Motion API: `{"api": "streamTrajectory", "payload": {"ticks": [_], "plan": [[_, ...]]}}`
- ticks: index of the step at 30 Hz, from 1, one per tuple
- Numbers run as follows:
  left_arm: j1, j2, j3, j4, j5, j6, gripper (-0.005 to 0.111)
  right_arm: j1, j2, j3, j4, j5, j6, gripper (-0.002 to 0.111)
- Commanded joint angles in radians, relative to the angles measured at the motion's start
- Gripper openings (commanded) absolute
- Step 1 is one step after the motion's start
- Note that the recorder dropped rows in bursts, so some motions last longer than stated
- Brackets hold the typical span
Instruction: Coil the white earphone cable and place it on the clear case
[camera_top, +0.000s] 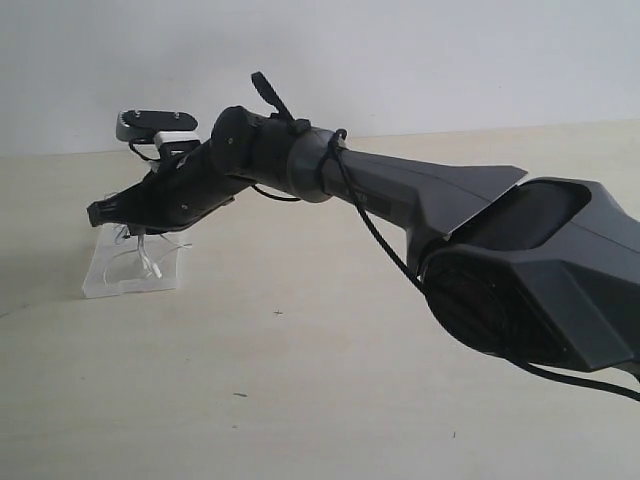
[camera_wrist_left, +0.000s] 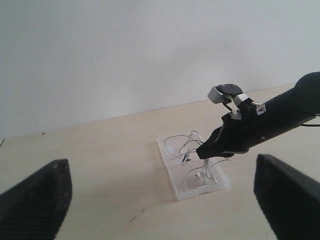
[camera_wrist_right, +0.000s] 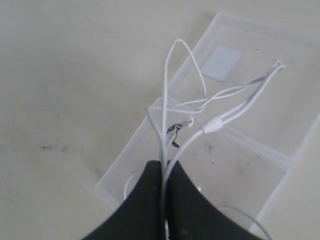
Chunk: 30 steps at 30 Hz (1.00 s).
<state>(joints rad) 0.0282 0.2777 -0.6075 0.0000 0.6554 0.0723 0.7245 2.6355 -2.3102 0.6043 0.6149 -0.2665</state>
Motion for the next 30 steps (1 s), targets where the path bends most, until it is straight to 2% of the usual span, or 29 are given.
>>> {"api": "streamTrajectory", "payload": {"ticks": [1,7,11,16,22,30], "plan": [[0.002,-0.004,0.002,0.0,0.0,-0.007,0.094,-0.003,-0.004,0.003,-0.036,0.034,0.005,0.002],[0.002,-0.004,0.002,0.0,0.0,-0.009,0.094,-0.003,-0.004,0.003,-0.122,0.054,0.099,0.03],[0.002,-0.004,0.002,0.0,0.0,-0.009,0.094,-0.003,-0.004,0.003,-0.125,0.054,0.108,0.042],[0.002,-0.004,0.002,-0.006,0.0,-0.009,0.094,-0.003,-0.004,0.003,-0.125,0.052,0.11,0.044],[0.002,-0.004,0.002,-0.01,0.0,-0.009,0.094,-0.003,-0.004,0.001,-0.125,0.034,0.117,0.072],[0.002,-0.004,0.002,-0.009,0.002,-0.009,0.094,-0.005,-0.018,0.001,-0.134,-0.023,0.161,0.071]]}}
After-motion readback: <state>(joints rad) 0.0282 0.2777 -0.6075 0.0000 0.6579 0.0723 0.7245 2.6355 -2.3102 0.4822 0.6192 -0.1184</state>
